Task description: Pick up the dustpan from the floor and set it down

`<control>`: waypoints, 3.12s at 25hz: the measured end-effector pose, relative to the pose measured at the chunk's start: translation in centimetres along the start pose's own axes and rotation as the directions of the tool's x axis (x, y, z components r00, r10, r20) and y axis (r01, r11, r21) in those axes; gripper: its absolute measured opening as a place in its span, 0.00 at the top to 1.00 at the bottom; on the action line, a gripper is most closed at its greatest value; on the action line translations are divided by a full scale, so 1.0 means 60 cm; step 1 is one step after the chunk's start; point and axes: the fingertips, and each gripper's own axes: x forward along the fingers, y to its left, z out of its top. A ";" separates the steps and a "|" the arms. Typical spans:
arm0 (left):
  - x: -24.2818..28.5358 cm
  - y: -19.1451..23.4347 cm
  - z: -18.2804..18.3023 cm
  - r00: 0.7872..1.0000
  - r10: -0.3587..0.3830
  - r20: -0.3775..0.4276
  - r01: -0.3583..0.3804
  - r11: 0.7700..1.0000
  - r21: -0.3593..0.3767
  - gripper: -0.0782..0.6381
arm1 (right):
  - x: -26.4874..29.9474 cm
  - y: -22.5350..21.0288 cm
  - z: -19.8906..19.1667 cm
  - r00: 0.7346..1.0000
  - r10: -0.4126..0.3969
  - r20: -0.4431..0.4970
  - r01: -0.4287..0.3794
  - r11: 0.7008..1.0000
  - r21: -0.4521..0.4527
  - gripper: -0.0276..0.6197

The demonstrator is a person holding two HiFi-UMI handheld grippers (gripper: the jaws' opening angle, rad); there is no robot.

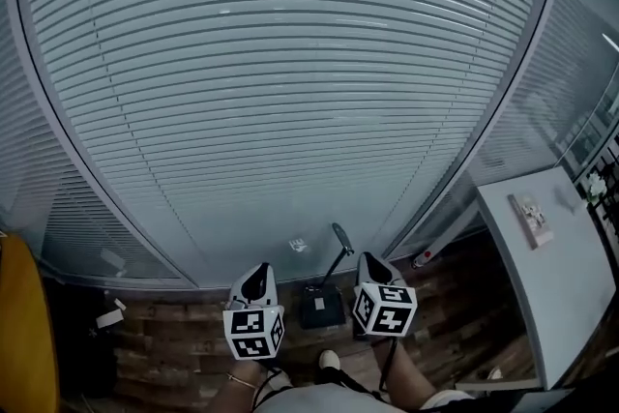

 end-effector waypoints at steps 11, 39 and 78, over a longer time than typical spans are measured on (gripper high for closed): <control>0.045 -0.010 -0.035 0.998 0.018 -0.065 -0.018 1.000 -0.003 0.87 | 0.034 -0.045 -0.033 0.998 0.009 -0.070 -0.008 1.000 0.017 0.91; 0.131 0.005 -0.419 0.968 0.057 -0.245 -0.069 0.997 -0.042 0.87 | 0.150 -0.129 -0.416 0.966 0.028 -0.255 -0.008 0.997 0.078 0.91; 0.050 0.106 -0.458 0.947 0.187 -0.260 -0.217 0.972 -0.093 0.87 | 0.273 -0.094 -0.374 0.982 0.049 -0.184 -0.044 0.999 0.029 0.61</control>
